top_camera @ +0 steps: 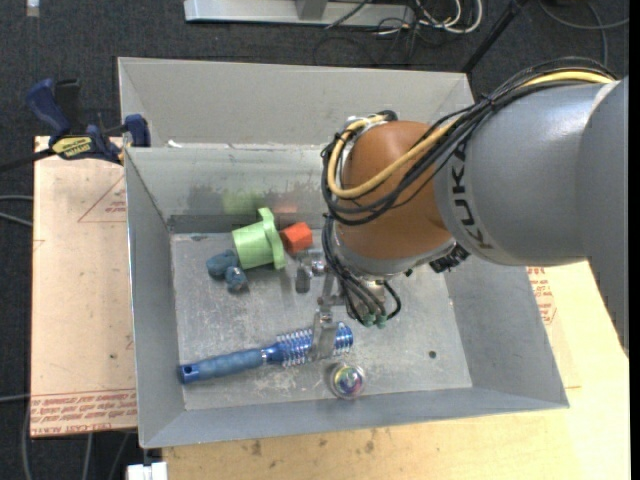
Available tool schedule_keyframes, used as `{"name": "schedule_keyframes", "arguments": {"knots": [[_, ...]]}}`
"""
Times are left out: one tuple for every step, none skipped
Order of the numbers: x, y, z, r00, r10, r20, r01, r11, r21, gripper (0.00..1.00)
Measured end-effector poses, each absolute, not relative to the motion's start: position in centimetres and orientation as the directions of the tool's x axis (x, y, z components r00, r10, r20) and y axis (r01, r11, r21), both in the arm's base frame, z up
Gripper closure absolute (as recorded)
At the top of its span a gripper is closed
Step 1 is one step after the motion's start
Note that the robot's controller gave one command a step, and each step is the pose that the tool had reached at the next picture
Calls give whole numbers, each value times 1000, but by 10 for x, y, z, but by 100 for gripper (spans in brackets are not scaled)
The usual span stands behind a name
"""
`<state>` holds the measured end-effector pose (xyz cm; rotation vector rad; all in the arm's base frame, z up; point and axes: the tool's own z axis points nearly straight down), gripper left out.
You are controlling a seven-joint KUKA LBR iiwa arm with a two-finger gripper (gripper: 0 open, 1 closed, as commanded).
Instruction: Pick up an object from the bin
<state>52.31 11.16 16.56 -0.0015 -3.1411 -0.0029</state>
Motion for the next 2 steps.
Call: {"name": "schedule_keyframes", "arguments": {"knots": [[504, 138, 69, -999, 38, 8, 38, 999, 0, 0], [507, 137, 73, -999, 42, 1, 42, 999, 2, 100]]}}
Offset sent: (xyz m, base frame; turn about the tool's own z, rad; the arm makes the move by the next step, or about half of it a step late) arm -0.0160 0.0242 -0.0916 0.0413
